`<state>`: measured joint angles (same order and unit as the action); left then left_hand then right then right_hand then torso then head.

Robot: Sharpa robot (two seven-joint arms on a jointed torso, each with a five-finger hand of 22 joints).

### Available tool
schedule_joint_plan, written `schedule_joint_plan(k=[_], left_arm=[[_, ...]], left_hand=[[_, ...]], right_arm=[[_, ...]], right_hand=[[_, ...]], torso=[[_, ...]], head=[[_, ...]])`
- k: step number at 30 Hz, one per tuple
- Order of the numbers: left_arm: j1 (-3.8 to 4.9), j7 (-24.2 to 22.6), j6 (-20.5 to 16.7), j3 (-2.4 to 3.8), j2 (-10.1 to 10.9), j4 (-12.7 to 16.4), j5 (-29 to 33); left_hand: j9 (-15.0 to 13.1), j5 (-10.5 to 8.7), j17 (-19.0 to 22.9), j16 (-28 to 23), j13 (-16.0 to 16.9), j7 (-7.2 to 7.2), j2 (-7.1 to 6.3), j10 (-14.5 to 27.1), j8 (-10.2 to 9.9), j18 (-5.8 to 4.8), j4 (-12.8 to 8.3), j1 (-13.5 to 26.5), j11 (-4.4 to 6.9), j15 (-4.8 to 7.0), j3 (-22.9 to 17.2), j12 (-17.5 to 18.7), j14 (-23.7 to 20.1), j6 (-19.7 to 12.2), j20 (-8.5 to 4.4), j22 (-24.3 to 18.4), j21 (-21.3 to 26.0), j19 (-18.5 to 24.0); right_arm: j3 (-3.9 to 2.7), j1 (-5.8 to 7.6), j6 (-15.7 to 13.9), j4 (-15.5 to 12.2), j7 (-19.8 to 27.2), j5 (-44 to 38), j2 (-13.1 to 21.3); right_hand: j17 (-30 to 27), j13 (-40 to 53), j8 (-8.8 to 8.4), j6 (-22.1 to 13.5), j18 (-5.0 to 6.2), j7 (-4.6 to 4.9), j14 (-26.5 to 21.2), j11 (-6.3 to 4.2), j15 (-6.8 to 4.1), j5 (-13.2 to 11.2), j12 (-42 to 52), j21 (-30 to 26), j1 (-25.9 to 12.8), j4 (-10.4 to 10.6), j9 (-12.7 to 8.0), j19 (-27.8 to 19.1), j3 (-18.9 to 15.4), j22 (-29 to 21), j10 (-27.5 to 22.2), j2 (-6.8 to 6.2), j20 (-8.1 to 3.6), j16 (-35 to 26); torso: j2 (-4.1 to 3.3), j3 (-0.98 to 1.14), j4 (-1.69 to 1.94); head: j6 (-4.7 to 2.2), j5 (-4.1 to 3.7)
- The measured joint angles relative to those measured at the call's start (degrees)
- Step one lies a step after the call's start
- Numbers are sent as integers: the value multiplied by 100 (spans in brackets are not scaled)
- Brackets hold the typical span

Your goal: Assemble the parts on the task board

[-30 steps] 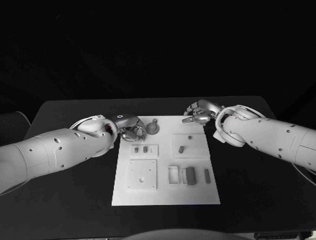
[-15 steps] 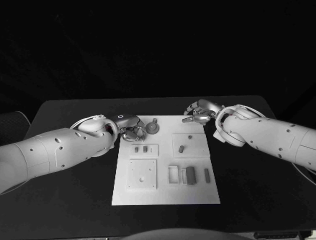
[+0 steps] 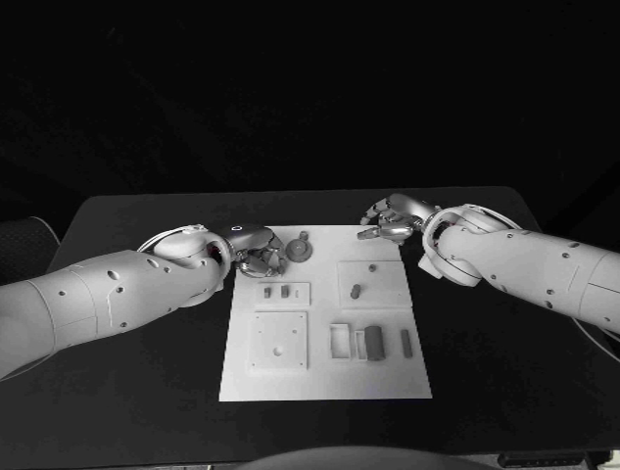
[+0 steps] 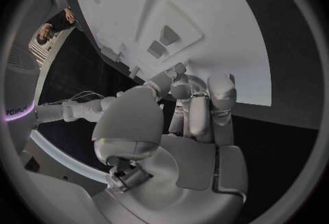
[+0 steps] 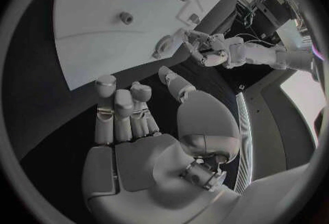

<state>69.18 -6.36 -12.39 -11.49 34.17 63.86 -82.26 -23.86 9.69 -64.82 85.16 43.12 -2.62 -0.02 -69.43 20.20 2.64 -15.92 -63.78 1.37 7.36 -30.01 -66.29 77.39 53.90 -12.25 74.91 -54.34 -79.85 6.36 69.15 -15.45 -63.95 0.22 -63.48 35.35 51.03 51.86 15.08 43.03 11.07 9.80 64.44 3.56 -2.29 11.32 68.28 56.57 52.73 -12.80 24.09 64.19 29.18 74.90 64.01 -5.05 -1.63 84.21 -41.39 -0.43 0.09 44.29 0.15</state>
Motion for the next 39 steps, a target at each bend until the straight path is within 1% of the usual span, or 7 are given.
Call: schedule_joint_plan(k=[4, 15, 19, 39], left_arm=[[0, 4, 8, -1, 4, 0, -4], [0, 11, 27, -4, 17, -4, -10], [0, 13, 35, -5, 16, -4, -12], [1, 26, 78, -21, -37, -66, -29]], left_hand=[[0, 0, 0, -22, -5, -1, 0, 0, -1, 0, 0, 0, 0, 0, 0, 0, 0, 1, 0, 0, 0, 0], [-8, 0, -1, -22, -4, 15, 0, -1, -8, 0, 0, 0, 1, 0, 0, 0, 0, 20, 0, -1, 0, 0], [-9, 0, -1, -22, -4, 15, 0, -2, -13, 0, 0, 0, 2, 0, 0, 0, 0, 20, 1, 4, 0, 0], [-12, 0, 0, -22, -3, 13, 0, -8, 3, 0, 0, 0, 8, 0, 0, 0, 0, 21, 1, 2, 0, -1]], right_arm=[[0, 0, 0, 1, 0, 0, 0], [0, 0, 1, 5, 0, 0, -1], [0, 0, 1, 5, 0, 0, -3], [1, 0, 1, 5, 0, 0, -3]], right_hand=[[-5, 0, 0, 1, 0, -1, 0, 0, 0, 0, 0, 0, 0, 0, 0, 19, 0, 0, 0, 0, -18, 0], [-4, 1, 0, 4, 0, -6, 0, 0, 0, 0, 0, 0, 0, 0, 1, 29, 0, 0, 0, 0, -10, 0], [-4, 1, 0, -12, 0, 9, 0, 0, 0, 0, 0, 0, 0, 0, 0, 29, 0, 0, 0, 0, -9, 0], [-4, 1, 0, -4, -1, 20, 0, 0, 0, 0, 0, 0, 0, 0, 1, 20, 0, 0, 0, 0, 1, 0]], torso=[[0, -1, 0], [0, -2, 1], [1, -2, 1], [1, 2, -3]], head=[[0, 7], [-3, 13], [-2, 15], [3, 19]])
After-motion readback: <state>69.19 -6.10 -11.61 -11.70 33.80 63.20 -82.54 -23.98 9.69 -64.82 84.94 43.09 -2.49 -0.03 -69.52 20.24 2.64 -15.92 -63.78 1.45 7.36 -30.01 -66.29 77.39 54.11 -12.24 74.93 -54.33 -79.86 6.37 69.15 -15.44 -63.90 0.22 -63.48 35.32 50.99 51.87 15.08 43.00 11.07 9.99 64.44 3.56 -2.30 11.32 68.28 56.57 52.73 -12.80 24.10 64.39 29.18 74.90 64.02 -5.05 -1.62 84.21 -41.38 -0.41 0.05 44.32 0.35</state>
